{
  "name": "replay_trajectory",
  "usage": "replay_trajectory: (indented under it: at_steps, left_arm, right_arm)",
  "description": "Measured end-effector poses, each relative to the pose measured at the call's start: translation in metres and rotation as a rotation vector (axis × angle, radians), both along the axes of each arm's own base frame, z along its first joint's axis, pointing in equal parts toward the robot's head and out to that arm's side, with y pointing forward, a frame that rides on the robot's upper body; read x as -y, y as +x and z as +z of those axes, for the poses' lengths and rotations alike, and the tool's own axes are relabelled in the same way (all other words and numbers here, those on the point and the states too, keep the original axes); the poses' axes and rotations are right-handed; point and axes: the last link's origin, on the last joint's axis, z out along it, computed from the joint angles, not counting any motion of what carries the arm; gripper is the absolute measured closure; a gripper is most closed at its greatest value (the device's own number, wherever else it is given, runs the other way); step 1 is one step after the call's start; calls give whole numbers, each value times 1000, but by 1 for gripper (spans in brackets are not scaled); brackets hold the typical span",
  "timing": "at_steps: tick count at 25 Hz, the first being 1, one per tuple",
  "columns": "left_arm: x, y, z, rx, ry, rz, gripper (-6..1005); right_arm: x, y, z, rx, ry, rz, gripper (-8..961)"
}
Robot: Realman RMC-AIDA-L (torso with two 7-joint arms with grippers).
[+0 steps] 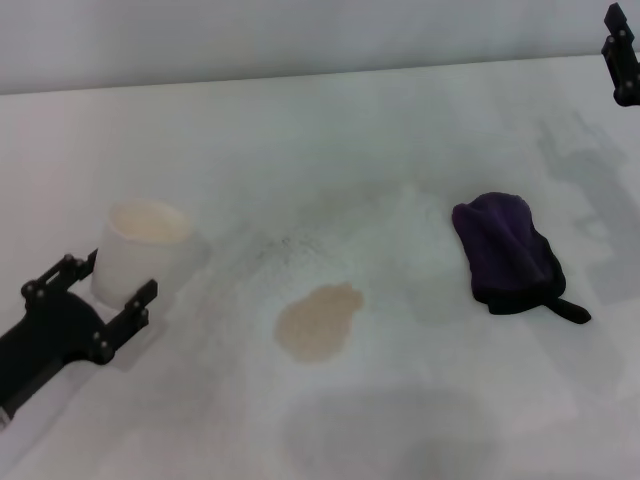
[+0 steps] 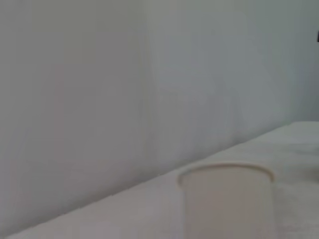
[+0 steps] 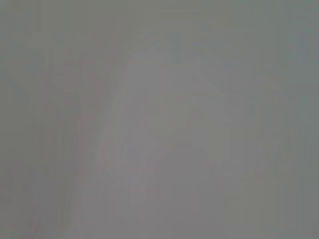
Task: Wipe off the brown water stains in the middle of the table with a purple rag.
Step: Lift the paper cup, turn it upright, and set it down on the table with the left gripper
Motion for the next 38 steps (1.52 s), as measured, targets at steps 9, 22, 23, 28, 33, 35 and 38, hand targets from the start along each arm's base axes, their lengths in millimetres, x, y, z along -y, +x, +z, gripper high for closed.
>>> replay_trajectory:
  at_steps: [9,22,23,28,33,35,38]
  left_arm:
    - [19,-11,-11,30,-37,82,333]
    - [35,-24,-14,15,-43,139,305]
    - [37,-25,-14,14,-45,145,303]
    - [46,-28,-15,12,-42,153,293]
    - [53,-27,-15,-4,-19,123,282]
    - [54,-24,-13,7,-8,100,278]
    - [53,-23,-14,6,-11,95,245]
  right_arm:
    - [9,3,1,27,28,0,458]
    - [19,3,2,15,49,21,459]
    - [19,3,2,15,48,19,459]
    - [18,5,1,15,43,8,459]
    - [18,5,0,18,33,2,458]
    - [17,5,0,19,30,3,458]
    - [17,5,-1,20,28,4,458]
